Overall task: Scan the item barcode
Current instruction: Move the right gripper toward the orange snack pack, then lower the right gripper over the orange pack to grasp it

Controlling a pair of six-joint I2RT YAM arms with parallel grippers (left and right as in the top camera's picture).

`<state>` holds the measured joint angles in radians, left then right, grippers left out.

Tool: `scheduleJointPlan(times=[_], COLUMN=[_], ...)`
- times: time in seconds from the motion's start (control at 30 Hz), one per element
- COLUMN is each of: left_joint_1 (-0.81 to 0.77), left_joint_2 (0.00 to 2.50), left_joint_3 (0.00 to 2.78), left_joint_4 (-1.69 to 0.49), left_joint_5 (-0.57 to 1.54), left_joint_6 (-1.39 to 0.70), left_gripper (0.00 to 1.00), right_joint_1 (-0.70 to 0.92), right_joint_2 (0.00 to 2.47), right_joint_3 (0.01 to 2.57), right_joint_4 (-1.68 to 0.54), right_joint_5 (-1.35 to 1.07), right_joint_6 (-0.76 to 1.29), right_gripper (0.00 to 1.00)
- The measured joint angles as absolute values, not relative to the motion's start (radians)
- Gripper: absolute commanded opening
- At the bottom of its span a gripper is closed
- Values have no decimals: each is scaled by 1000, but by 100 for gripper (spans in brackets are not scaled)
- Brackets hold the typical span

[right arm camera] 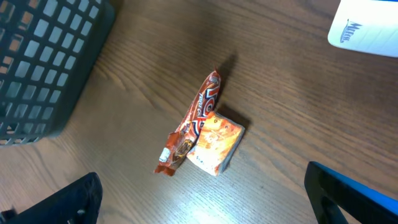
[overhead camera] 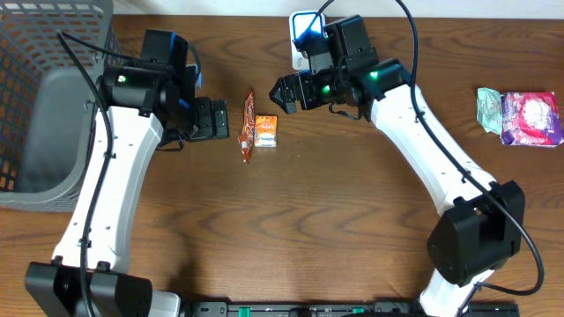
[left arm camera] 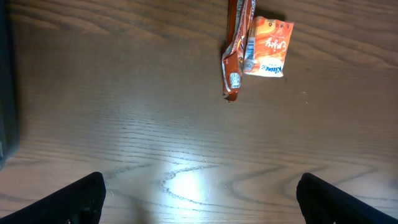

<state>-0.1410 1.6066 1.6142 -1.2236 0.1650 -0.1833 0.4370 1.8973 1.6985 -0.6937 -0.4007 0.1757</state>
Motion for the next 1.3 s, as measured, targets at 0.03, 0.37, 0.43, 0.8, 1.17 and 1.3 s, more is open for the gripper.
scheduleJointPlan(times=[0.03, 0.37, 0.43, 0.8, 1.17, 1.3], left_joint_1=[-141, -141, -141, -141, -141, -141], left_joint_2=[1607, 1607, 1607, 1607, 1607, 1607], left_joint_3=[1614, 1614, 1614, 1614, 1614, 1614], left_joint_4=[-1224, -1224, -1223, -1224, -1224, -1223], left_joint_5=[165, 165, 165, 165, 165, 165], left_joint_6=[-183, -183, -183, -183, -183, -183], left_gripper=[98, 98, 98, 98, 98, 98], right_joint_1=[438, 442, 442, 442, 442, 442], right_joint_2=[1897, 1897, 1897, 1897, 1897, 1897], right_joint_3=[1699, 1699, 1699, 1699, 1699, 1699], right_joint_4=[-693, -693, -693, -693, -706, -717], right_joint_5=[-398, -398, -398, -427, -465, -484], right_joint_6=[175, 175, 175, 176, 175, 176], right_gripper=[99, 99, 99, 99, 99, 99])
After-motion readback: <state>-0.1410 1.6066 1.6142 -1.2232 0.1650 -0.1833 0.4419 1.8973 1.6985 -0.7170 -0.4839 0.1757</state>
